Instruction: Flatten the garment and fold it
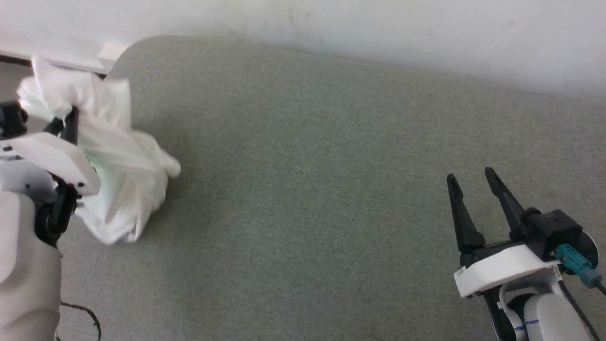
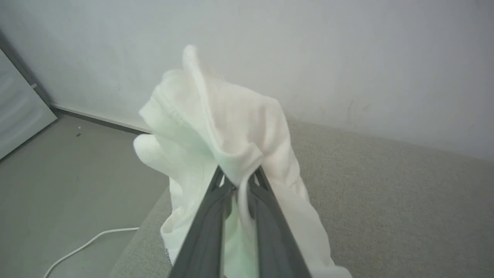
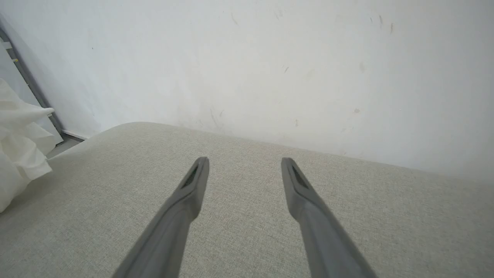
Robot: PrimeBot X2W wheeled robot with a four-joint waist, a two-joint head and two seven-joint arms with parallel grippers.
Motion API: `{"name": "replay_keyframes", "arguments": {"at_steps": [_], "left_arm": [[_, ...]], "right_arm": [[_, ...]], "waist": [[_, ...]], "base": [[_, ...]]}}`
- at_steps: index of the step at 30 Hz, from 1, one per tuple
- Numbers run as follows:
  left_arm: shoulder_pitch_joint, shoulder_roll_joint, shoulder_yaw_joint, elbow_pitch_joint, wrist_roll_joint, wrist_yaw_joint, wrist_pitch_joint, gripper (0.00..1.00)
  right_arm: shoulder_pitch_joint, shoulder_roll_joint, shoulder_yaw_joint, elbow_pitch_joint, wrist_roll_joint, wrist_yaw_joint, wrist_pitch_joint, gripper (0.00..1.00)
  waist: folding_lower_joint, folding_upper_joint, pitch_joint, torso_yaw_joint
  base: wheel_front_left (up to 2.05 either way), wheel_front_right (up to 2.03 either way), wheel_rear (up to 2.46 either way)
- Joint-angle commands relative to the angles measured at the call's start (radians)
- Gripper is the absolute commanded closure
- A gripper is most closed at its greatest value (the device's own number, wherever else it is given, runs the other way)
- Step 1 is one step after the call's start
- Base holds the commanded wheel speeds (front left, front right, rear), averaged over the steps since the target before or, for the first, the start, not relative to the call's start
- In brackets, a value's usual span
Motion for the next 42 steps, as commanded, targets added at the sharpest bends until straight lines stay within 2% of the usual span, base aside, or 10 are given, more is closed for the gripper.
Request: {"name": "replay_keyframes", "arguments": {"at_steps": [1, 9, 21, 28, 35, 36, 37, 38, 39, 42], "left_arm": [[-0.024, 0.002, -0.004, -0.042, 0.019, 0.013, -0.033, 1.00], [-0.029, -0.053, -0.056, -0.280, 0.064, 0.036, -0.144, 1.00], [-0.014, -0.232, -0.298, -0.491, 0.035, -0.030, -0.062, 1.00], [0.157, -0.267, -0.417, -0.366, 0.047, -0.025, -0.040, 1.00], [0.298, -0.284, -0.472, -0.158, 0.047, -0.022, -0.083, 1.00], [0.310, -0.291, -0.474, -0.137, 0.042, -0.023, -0.099, 0.89], [0.317, -0.299, -0.475, -0.121, 0.037, -0.024, -0.115, 0.65], [0.321, -0.306, -0.474, -0.113, 0.036, -0.023, -0.141, 0.09], [0.323, -0.313, -0.473, -0.110, 0.036, -0.023, -0.169, 0.00], [0.324, -0.331, -0.460, -0.126, 0.038, -0.014, -0.277, 0.00]], "right_arm": [[0.014, 0.001, -0.006, 0.000, 0.009, -0.002, -0.009, 0.00], [0.031, 0.001, -0.038, -0.026, 0.017, -0.002, -0.009, 0.00], [0.051, 0.001, -0.048, -0.039, 0.040, -0.002, 0.000, 0.00], [0.055, 0.001, -0.036, -0.037, 0.056, -0.002, -0.007, 0.00], [0.052, 0.001, -0.024, -0.022, 0.064, -0.002, -0.022, 0.00], [0.052, 0.001, -0.024, -0.019, 0.064, -0.002, -0.024, 0.00], [0.053, 0.001, -0.024, -0.016, 0.064, -0.002, -0.025, 0.00], [0.055, 0.001, -0.025, -0.014, 0.063, -0.002, -0.025, 0.00], [0.057, 0.001, -0.027, -0.013, 0.061, -0.002, -0.025, 0.00], [0.063, 0.001, -0.027, -0.013, 0.054, -0.002, -0.022, 0.00]], "waist": [[0.0001, -0.0002, -0.043, -0.031], [0.0001, -0.0002, -0.080, -0.131], [0.0001, -0.0002, -0.088, -0.353], [0.0001, -0.0002, -0.051, -0.456], [0.0001, -0.0002, -0.031, -0.478], [0.0001, -0.0002, -0.033, -0.476], [0.0001, -0.0002, -0.037, -0.471], [0.0001, -0.0002, -0.041, -0.465], [0.0001, -0.0002, -0.047, -0.457], [0.0001, -0.0002, -0.065, -0.434]], "base": [[0.00, 0.00, 0.00], [0.00, 0.00, 0.00], [0.00, 0.00, 0.00], [0.00, 0.00, 0.00], [0.00, 0.00, 0.00], [0.00, 0.00, 0.00], [0.00, 0.00, 0.00], [0.00, 0.00, 0.00], [0.00, 0.00, 0.00], [0.00, 0.00, 0.00]]}}
